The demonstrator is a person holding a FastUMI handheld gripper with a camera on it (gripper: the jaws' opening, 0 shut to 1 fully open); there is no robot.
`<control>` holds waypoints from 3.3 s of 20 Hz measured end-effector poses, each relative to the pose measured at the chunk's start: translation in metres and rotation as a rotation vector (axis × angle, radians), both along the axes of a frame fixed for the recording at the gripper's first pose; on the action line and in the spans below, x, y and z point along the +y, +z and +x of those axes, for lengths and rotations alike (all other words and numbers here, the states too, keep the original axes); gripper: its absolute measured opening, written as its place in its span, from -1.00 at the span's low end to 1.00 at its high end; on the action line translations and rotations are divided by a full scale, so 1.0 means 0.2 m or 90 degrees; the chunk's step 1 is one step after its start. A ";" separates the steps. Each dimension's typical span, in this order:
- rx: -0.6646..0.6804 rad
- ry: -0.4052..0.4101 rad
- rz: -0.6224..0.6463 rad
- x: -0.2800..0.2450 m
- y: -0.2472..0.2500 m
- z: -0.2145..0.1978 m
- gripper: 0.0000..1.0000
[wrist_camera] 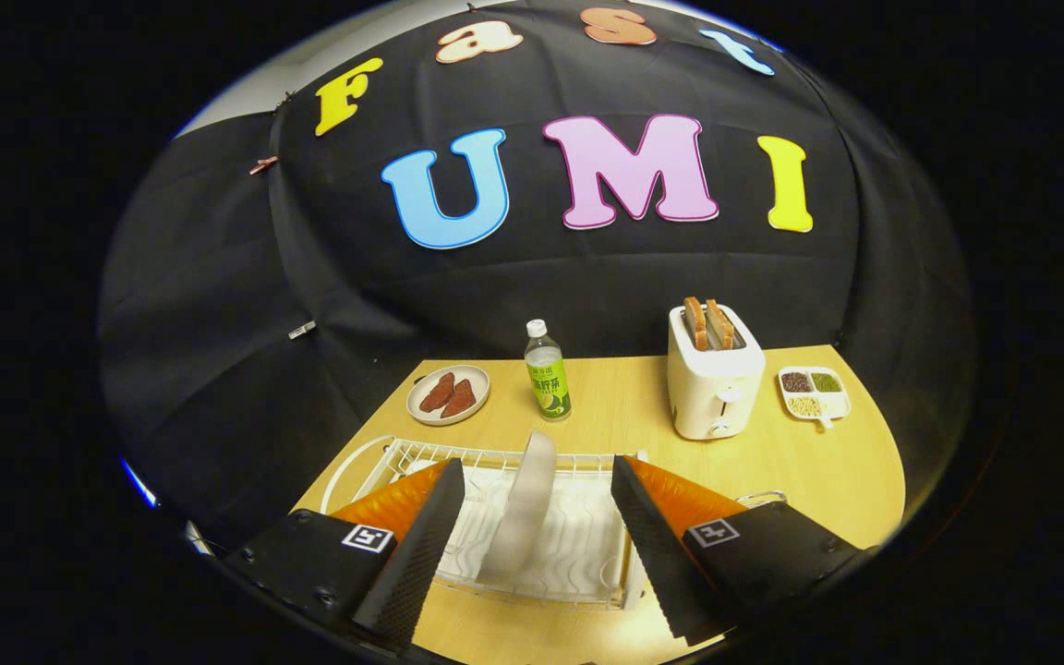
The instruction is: Take the plate from the dish rack, then take the spoon from the basket and place it into the plate.
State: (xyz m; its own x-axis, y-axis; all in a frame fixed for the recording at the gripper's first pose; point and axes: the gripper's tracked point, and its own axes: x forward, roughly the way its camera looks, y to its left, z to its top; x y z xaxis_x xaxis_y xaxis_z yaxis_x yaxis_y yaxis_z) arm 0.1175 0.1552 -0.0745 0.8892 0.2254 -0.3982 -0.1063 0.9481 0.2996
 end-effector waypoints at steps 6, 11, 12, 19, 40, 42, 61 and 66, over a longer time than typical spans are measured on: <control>0.166 -0.034 0.022 0.05 -0.28 0.13 0.71; 0.268 -0.013 0.036 0.19 -0.49 0.13 0.48; 0.266 -0.013 0.032 0.20 -0.50 0.14 0.47; 0.294 -0.032 -0.008 0.19 -0.52 0.13 -0.28; 0.211 -0.023 -0.019 0.01 -0.29 0.07 -0.55; 0.200 0.003 -0.003 -0.02 -0.26 -0.02 -0.55; 0.324 0.109 0.093 -0.62 -0.77 -1.04 -0.55; 0.361 0.118 0.083 -0.86 -1.04 -1.00 -0.54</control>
